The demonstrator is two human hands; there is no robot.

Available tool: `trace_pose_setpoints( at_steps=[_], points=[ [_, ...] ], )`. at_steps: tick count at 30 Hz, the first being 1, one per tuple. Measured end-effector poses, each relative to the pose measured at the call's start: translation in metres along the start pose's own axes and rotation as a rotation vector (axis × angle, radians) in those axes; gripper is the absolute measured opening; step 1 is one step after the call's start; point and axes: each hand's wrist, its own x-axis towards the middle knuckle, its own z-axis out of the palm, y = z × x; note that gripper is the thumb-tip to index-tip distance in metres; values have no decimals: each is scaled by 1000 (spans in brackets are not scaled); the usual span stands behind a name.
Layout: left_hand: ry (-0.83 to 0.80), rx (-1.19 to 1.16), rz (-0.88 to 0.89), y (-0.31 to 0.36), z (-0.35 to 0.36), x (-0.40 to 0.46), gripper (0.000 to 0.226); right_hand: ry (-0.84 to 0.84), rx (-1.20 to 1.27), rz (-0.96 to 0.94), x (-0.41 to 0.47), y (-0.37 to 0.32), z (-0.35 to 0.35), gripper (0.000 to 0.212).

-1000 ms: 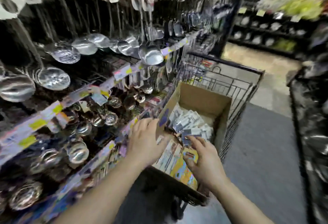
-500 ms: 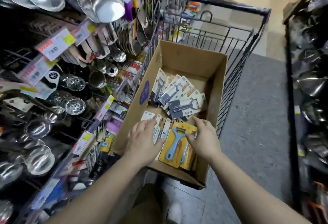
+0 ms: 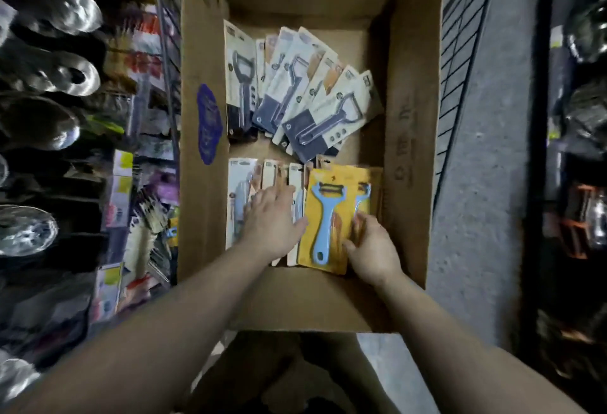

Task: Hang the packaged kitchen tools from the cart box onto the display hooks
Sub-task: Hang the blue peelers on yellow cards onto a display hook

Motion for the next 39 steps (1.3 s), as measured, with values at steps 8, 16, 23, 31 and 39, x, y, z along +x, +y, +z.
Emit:
trace_pose_setpoints(
  at_steps=[8, 16, 23, 31, 39],
  points=[
    [-157, -54, -5, -2, 25, 19, 71, 32, 176, 170, 30, -7, 21, 27],
    [-253, -438, -277, -8, 46, 30, 91, 8, 96, 159, 40, -23, 23, 32],
    [-214, -744, -379, -11, 45, 33, 79, 19, 277, 129, 37, -26, 24, 14],
    [-275, -993, -395, -24, 40, 26, 34, -42, 537, 154, 26, -19, 20, 8],
    [-216, -938, -495, -36, 43, 26, 61, 253, 205, 438, 42, -23, 33, 85]
  ],
)
